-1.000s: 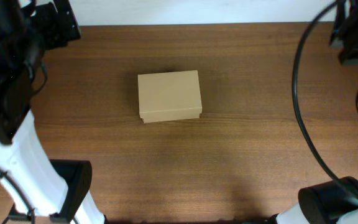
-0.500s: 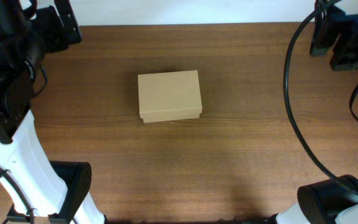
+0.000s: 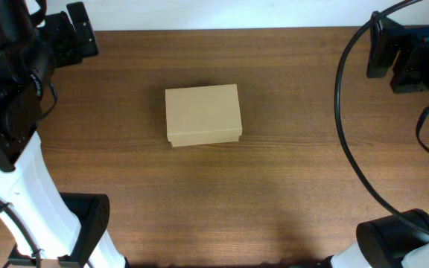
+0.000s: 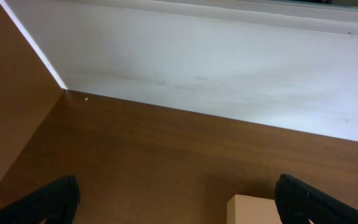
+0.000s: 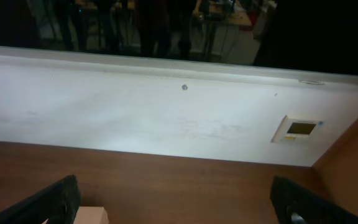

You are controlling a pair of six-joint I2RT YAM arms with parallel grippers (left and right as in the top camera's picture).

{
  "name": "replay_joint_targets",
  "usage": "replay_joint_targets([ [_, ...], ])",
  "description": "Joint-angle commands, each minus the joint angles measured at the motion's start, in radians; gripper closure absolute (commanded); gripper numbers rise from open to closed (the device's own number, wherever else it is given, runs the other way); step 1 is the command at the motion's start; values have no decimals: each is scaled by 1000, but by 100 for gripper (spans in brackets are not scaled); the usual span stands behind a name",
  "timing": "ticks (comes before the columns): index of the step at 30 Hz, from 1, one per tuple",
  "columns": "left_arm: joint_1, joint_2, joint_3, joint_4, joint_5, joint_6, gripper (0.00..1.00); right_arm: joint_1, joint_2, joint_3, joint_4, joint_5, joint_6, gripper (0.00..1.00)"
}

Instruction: Pack container

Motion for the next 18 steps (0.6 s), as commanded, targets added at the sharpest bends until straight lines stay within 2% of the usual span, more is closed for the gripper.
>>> replay_joint_targets([
  [1,-1,7,-3,-3,-15,-2,0,-8,5,0,-40,15,1,1],
  [7,-1,7,-3,-3,-14,-2,0,-14,-34,-9,-43,30,2,1],
  [11,-1,7,-3,-3,-15,-2,0,-16,-130,-120,28,32,1,1],
  [15,-1,7,-3,-3,-14,-2,0,-59,-285,-356,119,30,2,1],
  [17,-1,7,-3,-3,-14,-2,0,-80,-385,-517,200,31,1,1],
  [18,-1,7,-3,-3,-15,-2,0,-97,-476,-661,275,32,1,1],
])
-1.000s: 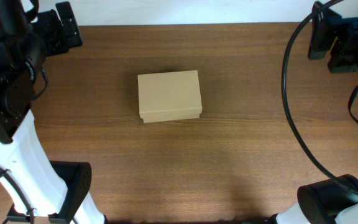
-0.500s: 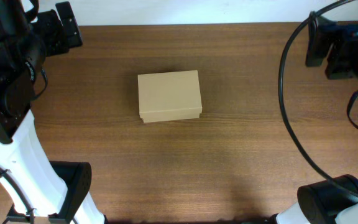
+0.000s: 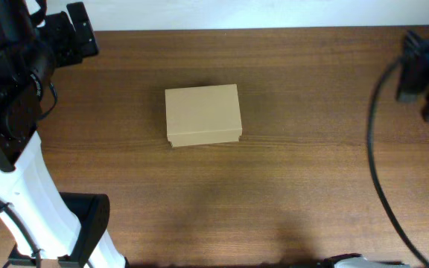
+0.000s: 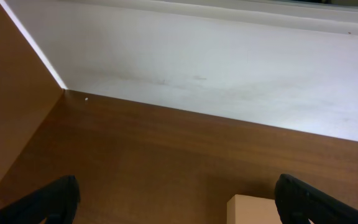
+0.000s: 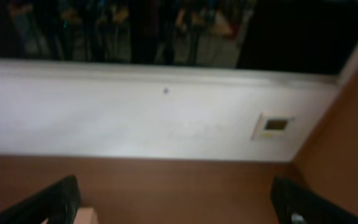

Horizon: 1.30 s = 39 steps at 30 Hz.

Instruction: Pack container

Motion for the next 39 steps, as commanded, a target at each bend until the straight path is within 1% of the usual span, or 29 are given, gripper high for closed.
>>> replay_joint_targets([
  [1,-1,7,-3,-3,-15,-2,0,-44,-200,-290,131,21,1,1],
  [6,-1,7,-3,-3,-14,-2,0,-83,-516,-767,385,50,1,1],
  [10,-1,7,-3,-3,-15,-2,0,-85,-739,-1101,503,77,1,1],
  [11,-1,7,-3,-3,-15,-2,0,-85,-807,-1211,535,92,1,1],
  [16,-1,7,-3,-3,-15,-2,0,-85,-1031,-1615,696,106,2,1],
  [22,-1,7,-3,-3,-15,-2,0,-85,-1232,-2016,911,106,1,1],
  [25,-1,7,-3,-3,-15,-2,0,-85,-1286,-2138,949,106,2,1],
  [29,-1,7,-3,-3,-14,-2,0,-85,-1329,-2242,949,105,2,1],
  [39,-1,7,-3,-3,-15,-2,0,-85,-1418,-2375,908,106,2,1],
])
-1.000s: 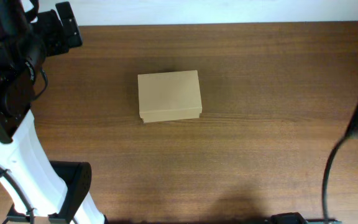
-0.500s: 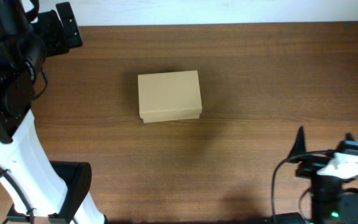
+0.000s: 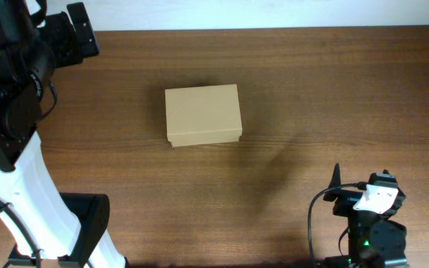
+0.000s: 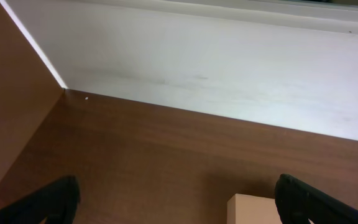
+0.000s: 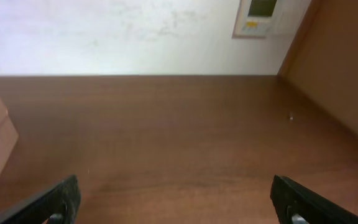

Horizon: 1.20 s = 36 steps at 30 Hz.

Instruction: Pack container

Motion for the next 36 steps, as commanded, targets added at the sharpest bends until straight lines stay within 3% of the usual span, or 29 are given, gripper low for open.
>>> replay_joint_targets([
  [1,-1,7,-2,0,-14,-2,0,-7,-29,-66,-15,15,2,1],
  [14,-1,7,-2,0,-14,-2,0,-7,-29,-175,-17,15,2,1],
  [36,-1,9,-3,0,-14,-2,0,-6,-29,-175,-7,12,2,1],
])
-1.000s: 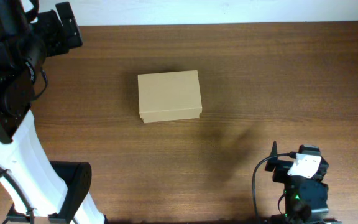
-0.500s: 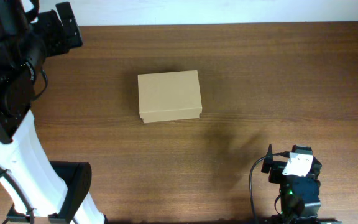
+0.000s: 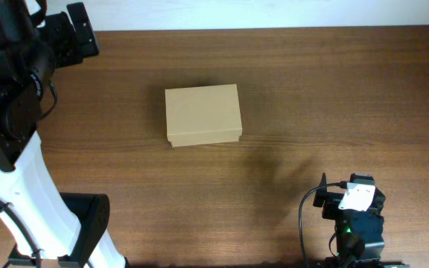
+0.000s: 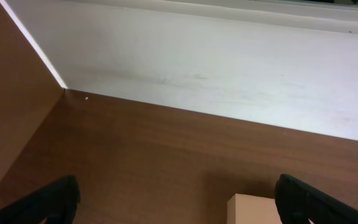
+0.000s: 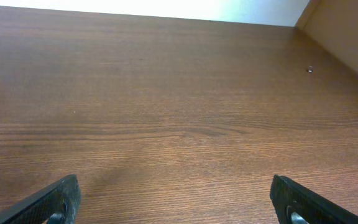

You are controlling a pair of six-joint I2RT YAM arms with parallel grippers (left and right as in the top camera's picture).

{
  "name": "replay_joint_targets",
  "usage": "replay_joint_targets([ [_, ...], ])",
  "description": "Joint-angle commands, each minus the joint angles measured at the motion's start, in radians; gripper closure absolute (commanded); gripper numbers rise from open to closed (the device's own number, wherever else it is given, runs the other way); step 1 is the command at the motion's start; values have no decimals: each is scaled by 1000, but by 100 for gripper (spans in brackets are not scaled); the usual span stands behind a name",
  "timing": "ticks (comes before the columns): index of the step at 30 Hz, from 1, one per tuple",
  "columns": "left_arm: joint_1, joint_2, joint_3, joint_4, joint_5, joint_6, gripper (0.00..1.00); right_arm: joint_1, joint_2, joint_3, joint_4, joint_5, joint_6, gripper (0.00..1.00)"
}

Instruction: Pack container

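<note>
A closed tan cardboard box [image 3: 203, 114] lies flat in the middle of the brown table [image 3: 311, 97]. Its corner shows in the left wrist view [image 4: 250, 210] and its edge at the left border of the right wrist view. My left gripper [image 4: 178, 210] is at the far left corner of the table, open and empty, facing the white wall. My right gripper [image 5: 179, 208] hangs open over bare wood near the front right, nothing between its fingers [image 5: 55, 200]. The right arm [image 3: 352, 216] shows in the overhead view.
A white wall [image 4: 216, 68] runs along the table's far side. The left arm's white base [image 3: 36, 201] and a black mount [image 3: 88, 216] stand at the front left. A small dark speck [image 5: 309, 69] sits on the wood at the far right.
My right arm has shifted a little to the left at the front right, and its camera now looks down at the wood with the wall out of view. Box and left arm are unchanged.
My right arm was first at the far right corner, facing the wall. Then it was further right at the frame's edge. Later it was low at the front right, where it still is. The box and left arm stayed put throughout.
</note>
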Motion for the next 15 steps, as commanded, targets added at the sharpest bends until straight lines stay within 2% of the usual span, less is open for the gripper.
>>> replay_joint_targets([
  [1,-1,11,-7,0,-14,-2,0,-6,-12,-9,3,12,2,1],
  [4,-2,-3,-42,0,-14,-2,0,-6,-12,-9,3,12,2,1],
  [7,-1,-74,-152,0,-14,-2,0,-6,-12,-9,3,12,2,1],
  [15,-1,-434,-727,40,-50,0,0,-6,-12,-9,3,12,2,1],
])
